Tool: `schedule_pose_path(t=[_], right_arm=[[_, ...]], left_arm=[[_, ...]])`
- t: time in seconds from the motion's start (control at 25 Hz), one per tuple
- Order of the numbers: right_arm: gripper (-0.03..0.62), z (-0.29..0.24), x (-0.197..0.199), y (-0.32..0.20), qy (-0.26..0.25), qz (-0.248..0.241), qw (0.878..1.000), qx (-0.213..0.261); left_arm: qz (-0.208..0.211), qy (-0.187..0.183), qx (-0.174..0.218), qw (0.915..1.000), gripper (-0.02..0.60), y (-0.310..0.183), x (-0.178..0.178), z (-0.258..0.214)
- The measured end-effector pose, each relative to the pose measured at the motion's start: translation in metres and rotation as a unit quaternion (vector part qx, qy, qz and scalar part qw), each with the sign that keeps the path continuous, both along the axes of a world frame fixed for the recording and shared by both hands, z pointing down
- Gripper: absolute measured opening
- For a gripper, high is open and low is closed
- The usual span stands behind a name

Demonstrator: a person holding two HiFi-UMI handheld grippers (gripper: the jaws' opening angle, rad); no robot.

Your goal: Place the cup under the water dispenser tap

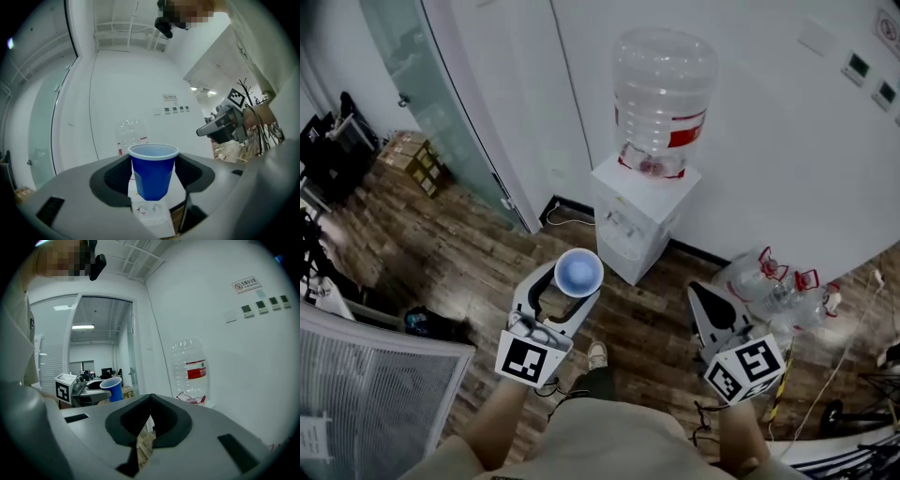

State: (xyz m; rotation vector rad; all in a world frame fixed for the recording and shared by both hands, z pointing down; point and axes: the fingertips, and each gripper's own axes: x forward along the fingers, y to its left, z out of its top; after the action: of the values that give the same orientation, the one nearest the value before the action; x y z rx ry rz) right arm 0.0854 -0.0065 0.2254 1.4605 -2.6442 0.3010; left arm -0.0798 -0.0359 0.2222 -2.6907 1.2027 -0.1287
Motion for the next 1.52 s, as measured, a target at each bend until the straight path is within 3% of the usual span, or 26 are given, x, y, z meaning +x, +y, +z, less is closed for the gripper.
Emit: schedule_pose_path(t=[0.36, 0.64, 0.88, 1.08, 1.52], right_arm=[[0.006, 0.028, -0.025, -0.094, 0.003, 0.013, 1.000, -0.018], [0.006, 0.063, -0.040, -0.151, 0.020, -0.014, 0.999, -0.035], [0.006, 0.105, -0.053, -0.188, 0.011, -0.049, 0.997, -0.054], [0.006, 0.145, -0.055, -0.213, 0.042, -0.074, 0.995, -0.055], [0.006, 0.260, -0.049, -0.240, 0.030, -0.107, 0.991, -0.078]], left_arm=[[0.049, -0.062, 0.046, 0.9958, 0.291, -0.093, -0.002, 0.031], [0.037, -0.038, 0.013, 0.9985, 0.291, -0.154, -0.004, 0.078], [0.011, -0.052, -0.001, 0.9986, 0.291, -0.183, -0.002, 0.118], [-0.007, -0.053, -0.026, 0.9982, 0.291, -0.205, 0.008, 0.175], [-0.022, -0.045, -0.052, 0.9974, 0.291, -0.238, 0.038, 0.337]])
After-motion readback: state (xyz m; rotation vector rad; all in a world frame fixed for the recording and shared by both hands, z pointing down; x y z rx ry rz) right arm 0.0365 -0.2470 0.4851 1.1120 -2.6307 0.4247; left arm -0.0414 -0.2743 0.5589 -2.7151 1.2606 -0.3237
